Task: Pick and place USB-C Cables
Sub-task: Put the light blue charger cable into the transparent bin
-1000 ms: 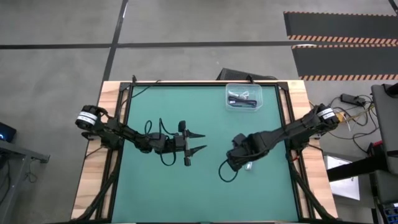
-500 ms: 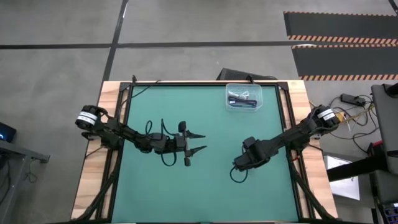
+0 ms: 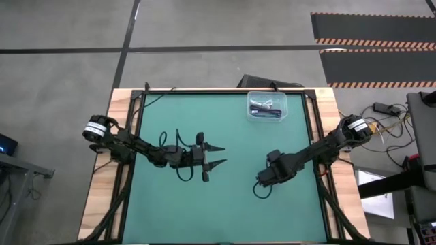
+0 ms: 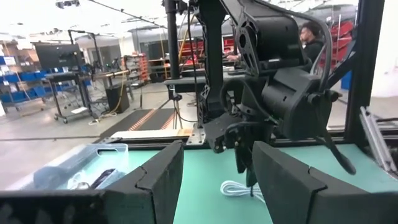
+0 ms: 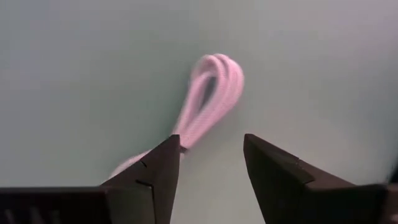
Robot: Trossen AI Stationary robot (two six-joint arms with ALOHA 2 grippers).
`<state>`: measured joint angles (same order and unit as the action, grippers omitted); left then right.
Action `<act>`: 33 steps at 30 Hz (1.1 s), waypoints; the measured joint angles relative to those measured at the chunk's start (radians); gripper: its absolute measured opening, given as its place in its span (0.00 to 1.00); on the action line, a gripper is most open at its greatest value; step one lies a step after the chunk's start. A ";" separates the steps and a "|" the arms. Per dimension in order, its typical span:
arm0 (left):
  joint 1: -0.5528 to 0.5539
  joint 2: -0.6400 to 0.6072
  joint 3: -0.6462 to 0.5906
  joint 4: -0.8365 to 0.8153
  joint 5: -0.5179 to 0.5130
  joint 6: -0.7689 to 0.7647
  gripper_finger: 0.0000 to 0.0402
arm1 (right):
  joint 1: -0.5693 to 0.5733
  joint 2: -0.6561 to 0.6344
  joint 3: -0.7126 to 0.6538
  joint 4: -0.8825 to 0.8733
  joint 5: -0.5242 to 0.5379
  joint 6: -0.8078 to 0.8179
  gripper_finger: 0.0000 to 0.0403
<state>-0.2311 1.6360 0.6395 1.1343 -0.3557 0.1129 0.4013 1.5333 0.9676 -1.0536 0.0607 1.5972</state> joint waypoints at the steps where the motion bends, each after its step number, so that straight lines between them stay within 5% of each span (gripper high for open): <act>1: 0.000 0.000 0.000 0.001 0.000 -0.008 0.44 | 0.000 0.001 -0.005 0.021 0.011 0.001 0.43; 33: -0.007 -0.002 -0.006 0.000 0.001 -0.081 0.44 | 0.000 0.000 -0.145 0.178 0.054 0.053 0.40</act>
<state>-0.2382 1.6337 0.6334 1.1346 -0.3550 0.0319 0.4015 1.5337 0.8227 -0.8757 0.1149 1.6505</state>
